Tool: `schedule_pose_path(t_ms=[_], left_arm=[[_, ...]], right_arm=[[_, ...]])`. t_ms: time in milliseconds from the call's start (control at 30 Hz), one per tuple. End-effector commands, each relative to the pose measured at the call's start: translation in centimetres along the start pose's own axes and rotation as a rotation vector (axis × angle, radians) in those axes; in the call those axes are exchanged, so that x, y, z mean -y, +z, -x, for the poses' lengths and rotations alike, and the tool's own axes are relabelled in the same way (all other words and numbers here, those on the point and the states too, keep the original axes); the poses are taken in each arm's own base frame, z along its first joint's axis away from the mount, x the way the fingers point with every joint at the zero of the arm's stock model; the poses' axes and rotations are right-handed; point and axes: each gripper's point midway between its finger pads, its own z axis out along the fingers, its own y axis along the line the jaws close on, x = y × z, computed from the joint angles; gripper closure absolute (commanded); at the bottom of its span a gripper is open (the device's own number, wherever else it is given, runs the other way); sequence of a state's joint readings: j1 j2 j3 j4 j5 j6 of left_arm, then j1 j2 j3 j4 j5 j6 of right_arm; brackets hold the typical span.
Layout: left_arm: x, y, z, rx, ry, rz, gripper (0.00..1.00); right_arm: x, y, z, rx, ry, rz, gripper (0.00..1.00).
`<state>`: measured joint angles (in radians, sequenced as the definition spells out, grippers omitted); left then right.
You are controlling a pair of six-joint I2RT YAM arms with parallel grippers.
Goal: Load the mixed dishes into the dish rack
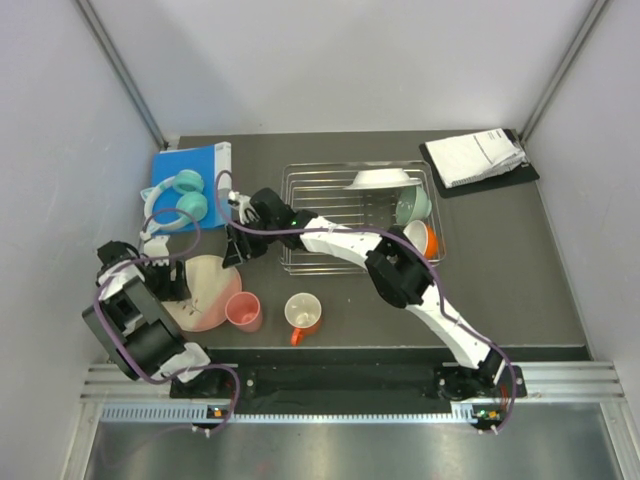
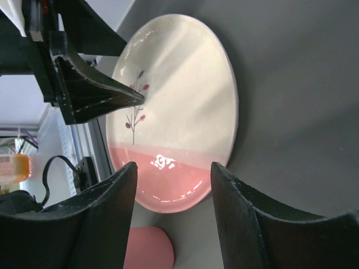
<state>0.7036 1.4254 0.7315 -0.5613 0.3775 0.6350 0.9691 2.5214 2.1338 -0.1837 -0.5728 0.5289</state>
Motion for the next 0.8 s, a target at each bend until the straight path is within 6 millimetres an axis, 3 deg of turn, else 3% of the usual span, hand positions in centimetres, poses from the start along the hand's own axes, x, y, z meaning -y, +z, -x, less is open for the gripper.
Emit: schedule_pose_path(t_ms=[0, 133, 467, 533, 633, 667, 700, 767], left_arm=[[1.1, 2.5, -1.2, -0.05, 0.002, -0.033, 0.18], [1.4, 2.7, -1.0, -0.057, 0.015, -0.045, 0.19], [1.5, 3.0, -0.5, -0.065, 0.037, -0.088, 0.38], [1.7, 3.1, -0.3, -0.066, 0.031, -0.099, 0.42], [2.1, 3.2, -0.1, -0.07, 0.035, -0.116, 0.44], [2.1, 3.2, 0.0, -0.07, 0.036, -0.118, 0.44], [2.2, 3.2, 0.1, -0.068, 0.036, -0.12, 0.45], [2.3, 3.2, 0.1, -0.071, 0.033, -0.126, 0.45]], right_arm=[[-2.3, 1.4, 0.1, 0.008, -0.014, 0.075, 0.46], [-1.8, 2.3, -1.4, -0.045, 0.011, 0.079, 0.46], [-0.8, 2.9, -3.5, -0.106, 0.038, 0.062, 0.5], [-0.6, 3.0, -3.8, -0.112, 0.037, 0.058, 0.57], [-0.1, 3.2, -4.1, -0.121, 0.027, 0.033, 0.76], [0.0, 3.2, -4.0, -0.119, 0.022, 0.026, 0.83], [0.6, 3.2, -4.2, -0.12, 0.014, 0.0, 0.98], [1.0, 3.1, -4.1, -0.116, 0.0, -0.027, 1.0]])
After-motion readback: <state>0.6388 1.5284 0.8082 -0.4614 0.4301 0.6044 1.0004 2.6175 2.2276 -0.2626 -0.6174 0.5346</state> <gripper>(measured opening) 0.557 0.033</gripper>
